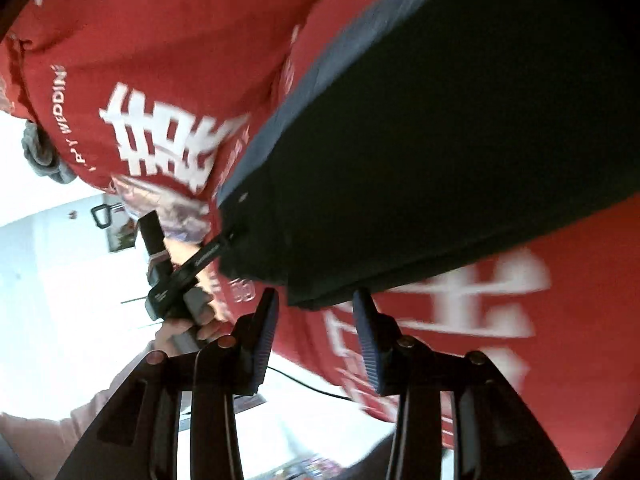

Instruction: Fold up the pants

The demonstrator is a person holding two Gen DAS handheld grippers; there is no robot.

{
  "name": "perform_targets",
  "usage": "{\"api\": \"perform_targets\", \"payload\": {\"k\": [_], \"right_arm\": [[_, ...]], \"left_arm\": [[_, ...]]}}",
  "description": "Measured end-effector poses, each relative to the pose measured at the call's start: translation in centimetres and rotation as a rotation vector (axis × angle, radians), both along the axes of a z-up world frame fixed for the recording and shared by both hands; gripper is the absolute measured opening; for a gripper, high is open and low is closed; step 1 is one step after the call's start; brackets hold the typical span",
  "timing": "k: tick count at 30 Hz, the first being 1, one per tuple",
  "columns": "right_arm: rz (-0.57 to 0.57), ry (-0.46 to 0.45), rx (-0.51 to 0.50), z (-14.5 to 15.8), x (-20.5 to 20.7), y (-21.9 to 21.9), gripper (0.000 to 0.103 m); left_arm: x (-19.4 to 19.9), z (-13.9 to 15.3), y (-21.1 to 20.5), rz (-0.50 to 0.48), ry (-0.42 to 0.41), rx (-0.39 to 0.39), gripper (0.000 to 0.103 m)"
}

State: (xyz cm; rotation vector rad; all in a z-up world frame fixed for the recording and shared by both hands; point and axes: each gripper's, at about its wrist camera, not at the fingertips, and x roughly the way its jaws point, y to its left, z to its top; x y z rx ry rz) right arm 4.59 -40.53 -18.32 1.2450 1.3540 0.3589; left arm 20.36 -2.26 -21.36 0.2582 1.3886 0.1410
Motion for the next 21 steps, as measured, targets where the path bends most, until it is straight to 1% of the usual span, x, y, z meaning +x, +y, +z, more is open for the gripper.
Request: {"api": "perform_targets", "payload": {"k": [1,2,4,5,7,9,12,13,14,15,16,17,18,19,20,21], "right_arm": [[0.000,0.011,0.008,-0.6,0.1,1.0,0.043],[-0.001,0.027,0.006,-1.4,0.2,2.3,0.043],[-0.007,0.042,-0.012,-2.5,0.9,3.2,0.043],[-0.015,0.041,-0.016,-2.4,1.0,3.1,0.043],[-0.030,0.021,-0.022,-1.9,1.3,3.4,0.043],[-0.026,0.021,-0.037,-1.9,1.9,3.8,0.043],[-0.044,0.032,-0.026,-2.4,2.3,4.0,0.043],[-0.055,0.041,-0.019,-2.6,2.3,3.9,0.041],[-0.064,0.064,-0.018,-2.9,2.3,3.9,0.023],[-0.071,0.105,-0.032,-3.2,2.7,4.1,0.009],[-0.071,0.137,-0.061,-3.2,3.1,4.2,0.009],[-0.075,0.126,-0.065,-2.6,3.4,4.3,0.009],[-0.071,0.082,-0.085,-1.4,3.4,4.5,0.008],[-0.051,0.057,-0.120,-0.7,3.2,4.7,0.008],[-0.029,0.053,-0.172,-0.5,2.6,5.1,0.008],[-0.016,0.074,-0.199,-1.1,2.1,5.4,0.008]], "left_arm": [[-0.1,-0.5,1.1,0.003,0.006,-0.048,0.090],[-0.4,-0.6,2.1,-0.003,-0.014,-0.098,0.094],[-0.3,-0.7,2.4,-0.038,-0.004,-0.124,0.094],[-0.3,-0.7,2.4,-0.060,-0.003,-0.134,0.094],[-0.2,-0.8,2.7,-0.072,0.001,-0.159,0.095],[-0.1,-1.0,3.0,-0.083,-0.004,-0.176,0.095],[-0.2,-0.9,3.2,-0.101,-0.014,-0.187,0.096],[-0.3,-0.9,3.2,-0.112,-0.016,-0.191,0.096],[-0.4,-1.1,3.7,-0.123,-0.015,-0.194,0.096],[-0.5,-1.1,3.8,-0.139,-0.014,-0.196,0.097],[-0.8,-1.0,3.7,-0.155,-0.014,-0.195,0.097],[-1.0,-1.1,3.7,-0.176,-0.017,-0.195,0.098],[-1.3,-1.0,3.6,-0.185,-0.022,-0.197,0.099],[-1.6,-1.1,3.5,-0.194,-0.029,-0.193,0.100],[-1.8,-1.1,3.3,-0.201,-0.032,-0.182,0.100],[-1.8,-0.9,3.0,-0.204,-0.032,-0.167,0.100]]}}
